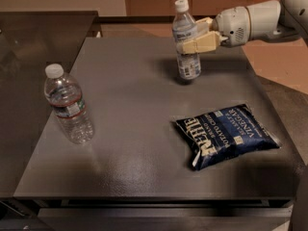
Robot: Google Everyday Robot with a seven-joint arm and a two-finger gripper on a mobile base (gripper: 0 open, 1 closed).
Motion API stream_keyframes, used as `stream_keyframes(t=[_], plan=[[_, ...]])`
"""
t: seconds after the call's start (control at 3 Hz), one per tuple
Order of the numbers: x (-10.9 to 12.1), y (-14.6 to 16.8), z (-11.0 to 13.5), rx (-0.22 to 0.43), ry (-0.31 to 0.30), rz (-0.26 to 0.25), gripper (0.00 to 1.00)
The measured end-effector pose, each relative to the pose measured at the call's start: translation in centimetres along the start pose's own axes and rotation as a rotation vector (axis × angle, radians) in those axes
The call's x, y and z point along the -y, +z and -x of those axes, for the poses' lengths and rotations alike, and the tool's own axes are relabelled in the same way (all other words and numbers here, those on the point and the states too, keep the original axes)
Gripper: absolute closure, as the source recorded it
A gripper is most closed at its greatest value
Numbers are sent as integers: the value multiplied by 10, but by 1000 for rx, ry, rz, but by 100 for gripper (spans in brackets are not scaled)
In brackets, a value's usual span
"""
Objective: Place blue plastic bottle upright
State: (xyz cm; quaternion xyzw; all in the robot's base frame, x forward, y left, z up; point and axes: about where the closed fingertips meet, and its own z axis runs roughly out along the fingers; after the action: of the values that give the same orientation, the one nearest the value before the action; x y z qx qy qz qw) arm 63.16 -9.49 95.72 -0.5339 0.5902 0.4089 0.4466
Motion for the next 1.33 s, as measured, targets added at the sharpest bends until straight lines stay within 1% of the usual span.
stream_keyframes(t=[0.33,0.67,1.33], plan=[[1,0,-5,37,15,4,100],[1,3,-10,60,16,17,82],[2,7,-18,112,6,41,36]])
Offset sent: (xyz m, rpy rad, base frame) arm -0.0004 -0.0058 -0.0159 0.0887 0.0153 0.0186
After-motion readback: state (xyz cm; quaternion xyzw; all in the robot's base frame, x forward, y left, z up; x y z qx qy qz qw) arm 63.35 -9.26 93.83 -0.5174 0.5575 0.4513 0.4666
